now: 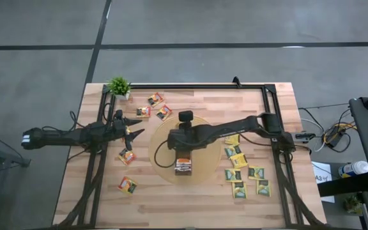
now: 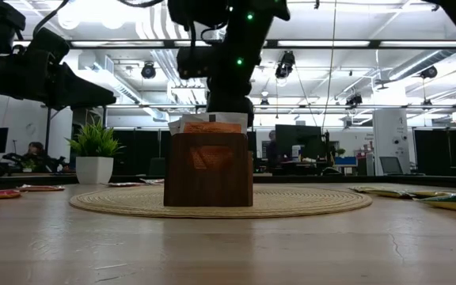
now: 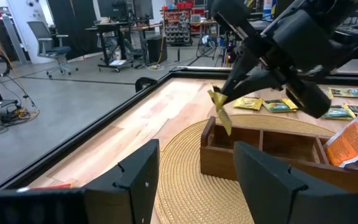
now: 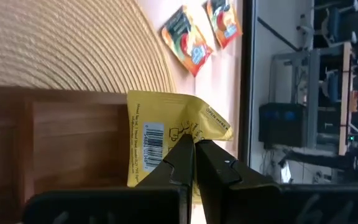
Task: Pick & Place Tea
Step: Put the yellow tea bag into the top section of the wooden organizer
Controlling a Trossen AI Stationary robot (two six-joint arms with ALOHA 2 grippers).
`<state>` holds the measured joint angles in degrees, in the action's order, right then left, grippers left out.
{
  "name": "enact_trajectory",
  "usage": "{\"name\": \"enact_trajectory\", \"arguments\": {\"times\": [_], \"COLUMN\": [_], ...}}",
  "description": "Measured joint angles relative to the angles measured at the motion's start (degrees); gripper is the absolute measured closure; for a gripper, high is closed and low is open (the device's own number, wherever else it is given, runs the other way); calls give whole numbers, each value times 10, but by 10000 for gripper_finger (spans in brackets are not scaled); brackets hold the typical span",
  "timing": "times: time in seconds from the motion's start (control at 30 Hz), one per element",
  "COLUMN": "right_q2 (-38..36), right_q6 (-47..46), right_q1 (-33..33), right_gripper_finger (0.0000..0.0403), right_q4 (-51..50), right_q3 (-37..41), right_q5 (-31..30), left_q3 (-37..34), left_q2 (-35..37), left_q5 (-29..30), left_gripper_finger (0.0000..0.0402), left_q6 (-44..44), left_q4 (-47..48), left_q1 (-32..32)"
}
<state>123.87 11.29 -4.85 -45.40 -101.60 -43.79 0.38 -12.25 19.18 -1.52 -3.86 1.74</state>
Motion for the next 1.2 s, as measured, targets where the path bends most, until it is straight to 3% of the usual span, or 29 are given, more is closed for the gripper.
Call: {"name": "enact_trajectory", "arguments": {"times": [0.57,0.8,1.2], "right_q2": [20,20,20], "right_q6": [-1,8,7], "right_q1": [7,8,14], "right_gripper_finger": [392,392,392], "right_q4": [-20,-20,-22], "right_q3": [-12,-11,-5], "right_q5": [5,56,48], "left_q3": [0,0,0], "left_q2": [0,0,0], "left_q5": [0,0,0], "left_gripper_finger": [199,199,199], "left_q6": [0,0,0], "left_q4": [0,0,0], "left_q1": [0,0,0]}}
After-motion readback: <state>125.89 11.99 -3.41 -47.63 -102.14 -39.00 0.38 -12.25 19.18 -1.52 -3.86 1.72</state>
